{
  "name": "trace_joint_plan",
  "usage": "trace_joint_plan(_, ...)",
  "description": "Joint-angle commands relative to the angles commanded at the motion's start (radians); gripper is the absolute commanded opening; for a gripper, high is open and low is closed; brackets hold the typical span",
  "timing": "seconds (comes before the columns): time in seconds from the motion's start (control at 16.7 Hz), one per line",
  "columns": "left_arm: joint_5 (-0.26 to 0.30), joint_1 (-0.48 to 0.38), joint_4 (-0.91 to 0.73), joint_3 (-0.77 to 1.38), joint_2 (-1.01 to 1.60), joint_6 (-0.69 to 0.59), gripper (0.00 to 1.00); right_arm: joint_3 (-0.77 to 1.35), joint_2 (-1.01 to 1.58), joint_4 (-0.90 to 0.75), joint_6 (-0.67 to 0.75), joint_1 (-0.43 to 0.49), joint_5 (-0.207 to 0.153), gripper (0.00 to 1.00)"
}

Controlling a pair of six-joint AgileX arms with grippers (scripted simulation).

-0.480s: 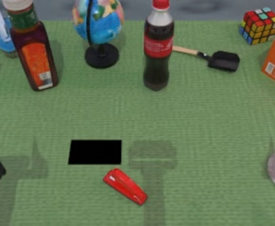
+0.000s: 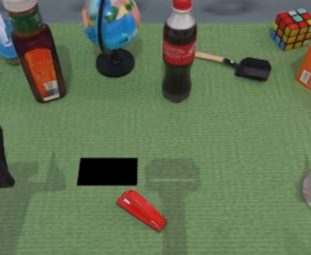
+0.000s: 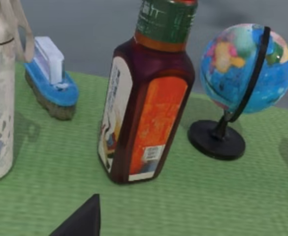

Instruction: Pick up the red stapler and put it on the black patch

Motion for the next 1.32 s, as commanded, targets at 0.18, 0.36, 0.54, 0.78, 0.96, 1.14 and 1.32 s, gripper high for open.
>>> trace_joint_plan(0.18,-0.002,-0.098,-0.162,0.200,0.248,-0.229,1.00,0.000,0.000,0.000,0.000,0.000,0.000,1.00)
trace_joint_plan(0.36,-0.003,-0.209,-0.352,0.416,0.554,-0.492,1.00,0.000,0.000,0.000,0.000,0.000,0.000,1.00)
trace_joint_plan(0.54,-0.001,-0.323,-0.547,0.632,0.874,-0.760,1.00,0.000,0.000,0.000,0.000,0.000,0.000,1.00)
trace_joint_plan(0.78,0.002,-0.463,-0.778,0.900,1.241,-1.076,1.00,0.000,0.000,0.000,0.000,0.000,0.000,1.00)
trace_joint_plan(0.96,0.002,-0.546,-0.907,1.069,1.436,-1.260,1.00,0.000,0.000,0.000,0.000,0.000,0.000,1.00)
trace_joint_plan(1.14,-0.001,-0.602,-0.990,1.190,1.565,-1.389,1.00,0.000,0.000,0.000,0.000,0.000,0.000,1.00)
trace_joint_plan(1.32,-0.004,-0.624,-1.021,1.241,1.620,-1.442,1.00,0.000,0.000,0.000,0.000,0.000,0.000,1.00)
